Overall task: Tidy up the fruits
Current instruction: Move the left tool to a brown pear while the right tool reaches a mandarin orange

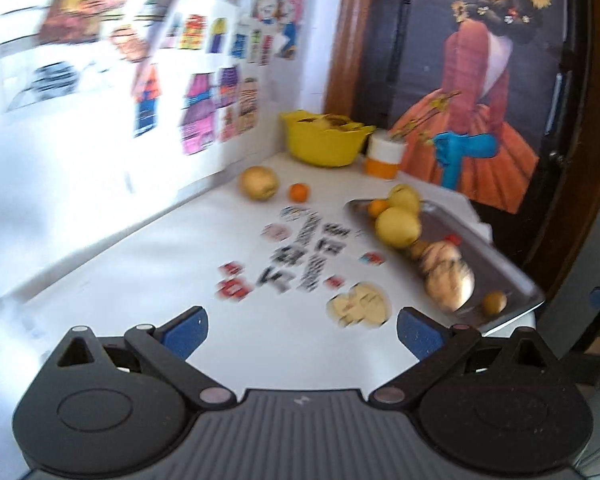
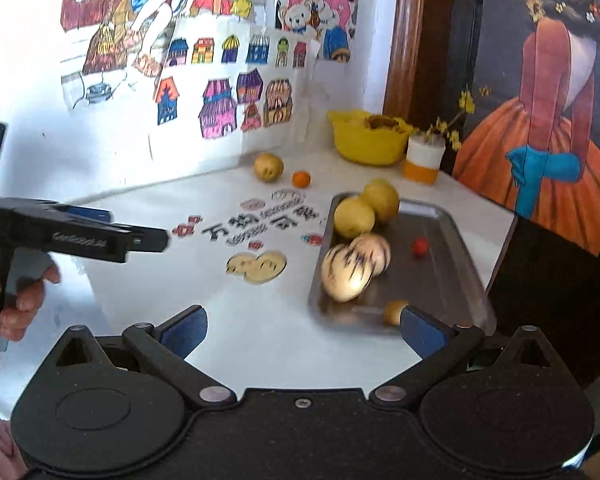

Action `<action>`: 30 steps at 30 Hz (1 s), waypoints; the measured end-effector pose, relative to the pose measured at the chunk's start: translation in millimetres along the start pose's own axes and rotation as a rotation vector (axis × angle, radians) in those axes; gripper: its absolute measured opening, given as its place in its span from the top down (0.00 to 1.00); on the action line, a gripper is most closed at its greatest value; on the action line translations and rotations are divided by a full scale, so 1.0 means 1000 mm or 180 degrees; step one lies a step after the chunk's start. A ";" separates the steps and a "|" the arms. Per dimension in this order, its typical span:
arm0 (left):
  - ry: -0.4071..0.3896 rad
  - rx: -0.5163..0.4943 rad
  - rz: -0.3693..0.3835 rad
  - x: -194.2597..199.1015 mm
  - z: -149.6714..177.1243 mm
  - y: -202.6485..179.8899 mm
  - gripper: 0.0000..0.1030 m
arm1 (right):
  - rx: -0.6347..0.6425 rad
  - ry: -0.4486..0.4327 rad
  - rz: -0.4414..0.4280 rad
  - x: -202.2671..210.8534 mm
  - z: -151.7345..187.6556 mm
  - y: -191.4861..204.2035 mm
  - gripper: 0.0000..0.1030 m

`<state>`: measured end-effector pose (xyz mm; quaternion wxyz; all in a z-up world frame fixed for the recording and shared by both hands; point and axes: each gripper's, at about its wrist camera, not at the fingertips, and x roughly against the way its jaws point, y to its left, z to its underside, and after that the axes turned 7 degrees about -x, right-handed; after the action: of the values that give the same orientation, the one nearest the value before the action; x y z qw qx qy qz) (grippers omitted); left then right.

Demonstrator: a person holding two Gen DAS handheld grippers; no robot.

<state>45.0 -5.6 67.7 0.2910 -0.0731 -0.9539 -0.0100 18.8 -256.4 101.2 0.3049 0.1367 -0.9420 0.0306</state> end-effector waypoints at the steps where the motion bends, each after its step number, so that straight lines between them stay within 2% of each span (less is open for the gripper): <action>1: 0.0015 0.0014 -0.0046 0.005 0.006 0.003 0.01 | -0.0026 0.0021 0.0012 0.001 0.003 0.003 0.01; 9: 0.0246 0.0245 -0.0185 0.031 0.040 0.034 0.01 | -0.0155 0.0058 0.0008 0.006 0.015 0.033 0.01; 13: 0.0313 0.0364 -0.0335 0.031 0.038 0.051 0.01 | -0.0174 0.0035 -0.0104 0.002 0.009 0.044 0.01; 16: 0.0308 0.0354 -0.0412 0.026 0.025 0.062 0.01 | -0.0024 0.0106 -0.0172 -0.008 -0.005 0.052 0.01; 19: 0.0260 0.0168 -0.0425 0.009 -0.002 0.069 0.01 | 0.0156 0.0140 -0.0314 -0.016 -0.034 0.055 0.01; 22: 0.0138 0.0076 -0.0449 -0.016 -0.034 0.071 0.01 | 0.0385 0.0088 -0.0460 -0.024 -0.078 0.054 0.01; 26: -0.0064 -0.0108 -0.0277 -0.059 -0.075 0.069 0.01 | 0.0674 0.0030 -0.0527 -0.048 -0.165 0.048 0.01; 30: -0.0254 -0.0367 -0.0116 -0.110 -0.105 0.063 0.01 | 0.0934 -0.0026 -0.0644 -0.091 -0.230 0.040 0.01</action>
<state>202.1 35.4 92.7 0.2477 -0.0727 -0.9637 -0.0673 208.3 -163.5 235.7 0.2793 0.2740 -0.9101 0.1364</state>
